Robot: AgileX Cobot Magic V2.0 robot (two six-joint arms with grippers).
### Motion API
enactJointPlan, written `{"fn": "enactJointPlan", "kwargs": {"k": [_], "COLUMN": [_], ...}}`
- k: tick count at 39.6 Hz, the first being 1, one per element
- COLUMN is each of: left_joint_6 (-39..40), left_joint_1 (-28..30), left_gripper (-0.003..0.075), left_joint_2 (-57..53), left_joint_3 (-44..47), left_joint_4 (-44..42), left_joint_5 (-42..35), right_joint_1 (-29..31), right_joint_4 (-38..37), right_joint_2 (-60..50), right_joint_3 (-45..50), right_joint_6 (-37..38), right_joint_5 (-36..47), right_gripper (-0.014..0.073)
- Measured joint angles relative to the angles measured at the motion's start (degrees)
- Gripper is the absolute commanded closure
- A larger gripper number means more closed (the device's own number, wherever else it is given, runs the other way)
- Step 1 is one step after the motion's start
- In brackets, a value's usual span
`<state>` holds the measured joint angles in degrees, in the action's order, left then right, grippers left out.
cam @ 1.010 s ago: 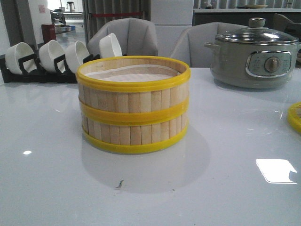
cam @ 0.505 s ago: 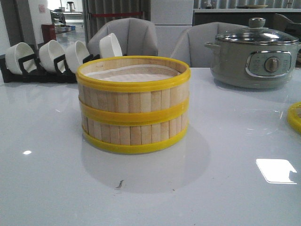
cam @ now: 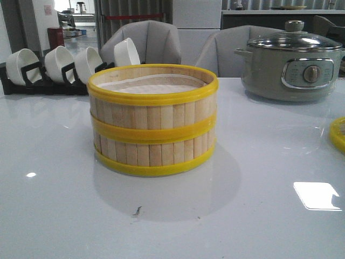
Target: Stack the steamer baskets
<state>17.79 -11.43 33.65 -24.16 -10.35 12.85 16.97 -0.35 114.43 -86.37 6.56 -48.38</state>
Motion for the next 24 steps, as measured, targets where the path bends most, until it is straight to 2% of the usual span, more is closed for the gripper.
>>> {"fn": "enactJointPlan", "kwargs": {"k": [10, 14, 22, 24], "left_joint_6": [0.0, 0.0, 0.0, 0.0], "left_joint_1": [0.0, 0.0, 0.0, 0.0], "left_gripper": [0.0626, 0.0626, 0.0626, 0.0626], "left_joint_2": [0.0, 0.0, 0.0, 0.0], "left_joint_3": [0.0, 0.0, 0.0, 0.0], "left_joint_4": [0.0, 0.0, 0.0, 0.0], "left_joint_5": [0.0, 0.0, 0.0, 0.0], "right_joint_1": [0.0, 0.0, 0.0, 0.0], "right_joint_4": [-0.1, -0.2, -0.2, -0.2], "right_joint_2": [0.6, 0.6, 0.6, 0.6], "right_joint_3": [-0.1, -0.1, -0.4, -0.4], "right_joint_6": [0.0, 0.0, 0.0, 0.0], "right_joint_5": [-0.1, -0.1, -0.1, -0.1], "right_gripper": [0.0231, 0.0304, 0.0551, 0.0538]}}
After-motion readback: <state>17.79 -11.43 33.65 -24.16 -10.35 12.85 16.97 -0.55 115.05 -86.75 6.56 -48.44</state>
